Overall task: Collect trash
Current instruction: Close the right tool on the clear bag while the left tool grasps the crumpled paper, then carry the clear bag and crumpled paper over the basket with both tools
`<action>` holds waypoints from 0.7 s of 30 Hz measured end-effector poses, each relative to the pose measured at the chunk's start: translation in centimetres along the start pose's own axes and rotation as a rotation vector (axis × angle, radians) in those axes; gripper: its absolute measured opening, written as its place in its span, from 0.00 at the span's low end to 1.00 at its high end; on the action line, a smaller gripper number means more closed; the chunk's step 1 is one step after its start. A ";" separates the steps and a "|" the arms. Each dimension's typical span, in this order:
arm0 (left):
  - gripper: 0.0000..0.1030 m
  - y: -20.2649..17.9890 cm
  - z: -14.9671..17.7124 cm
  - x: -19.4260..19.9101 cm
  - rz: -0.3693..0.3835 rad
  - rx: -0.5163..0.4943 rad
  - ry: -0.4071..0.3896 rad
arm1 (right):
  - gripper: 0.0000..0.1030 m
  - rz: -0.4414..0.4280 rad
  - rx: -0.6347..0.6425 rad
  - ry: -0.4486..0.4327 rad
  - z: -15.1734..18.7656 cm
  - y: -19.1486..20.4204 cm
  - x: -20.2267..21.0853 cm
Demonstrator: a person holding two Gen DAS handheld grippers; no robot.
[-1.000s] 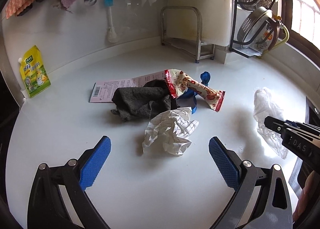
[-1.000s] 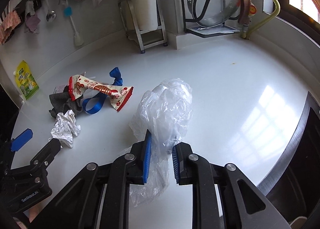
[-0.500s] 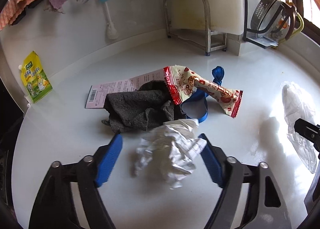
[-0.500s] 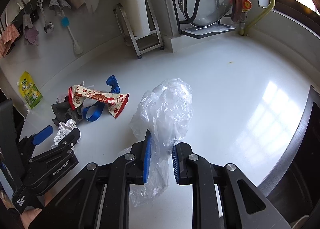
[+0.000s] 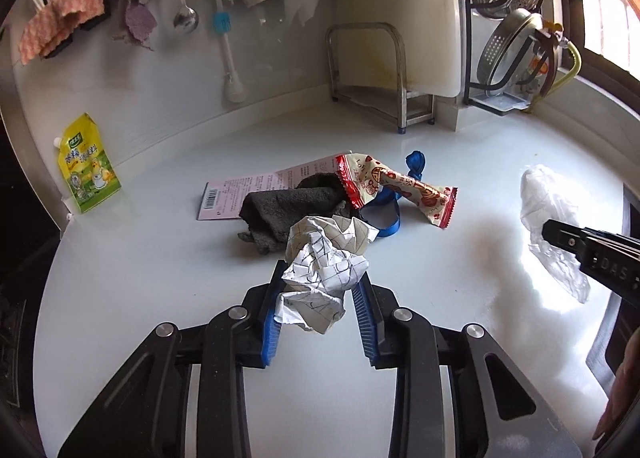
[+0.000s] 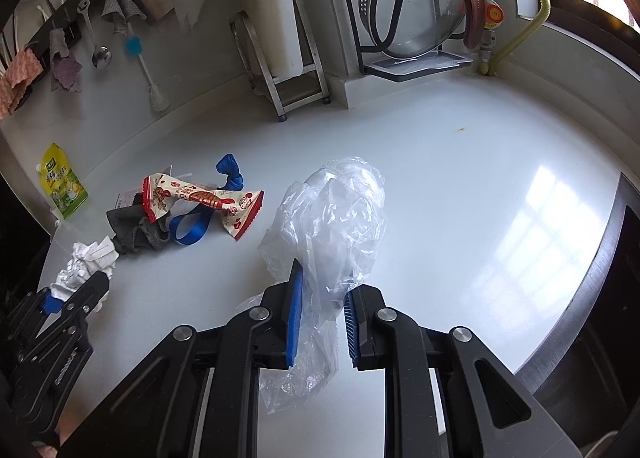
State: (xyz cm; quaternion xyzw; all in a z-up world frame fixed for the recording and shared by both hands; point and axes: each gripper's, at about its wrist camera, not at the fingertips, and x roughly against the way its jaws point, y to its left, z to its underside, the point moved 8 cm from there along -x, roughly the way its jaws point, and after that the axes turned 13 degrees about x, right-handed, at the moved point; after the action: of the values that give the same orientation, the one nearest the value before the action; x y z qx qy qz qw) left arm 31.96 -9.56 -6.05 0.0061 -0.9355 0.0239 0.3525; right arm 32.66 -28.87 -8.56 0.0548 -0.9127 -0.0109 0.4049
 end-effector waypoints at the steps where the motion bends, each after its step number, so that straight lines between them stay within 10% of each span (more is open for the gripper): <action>1: 0.31 0.1 0.2 0.8 0.006 0.005 -0.002 | 0.18 -0.004 -0.001 -0.003 0.0 0.2 0.1; 10: 0.31 2.9 2.5 8.2 -0.010 0.011 -0.094 | 0.18 -0.012 0.036 -0.081 1.3 3.7 5.3; 21: 0.32 6.4 9.0 14.4 0.052 0.042 -0.057 | 0.18 -0.016 0.042 -0.123 12.1 8.9 14.9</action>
State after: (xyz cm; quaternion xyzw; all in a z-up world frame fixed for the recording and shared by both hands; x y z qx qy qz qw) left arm 15.08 -3.57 -3.56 -0.0101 -0.9442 0.0527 0.3248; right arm 13.00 -21.91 -5.15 0.0699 -0.9354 0.0016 0.3467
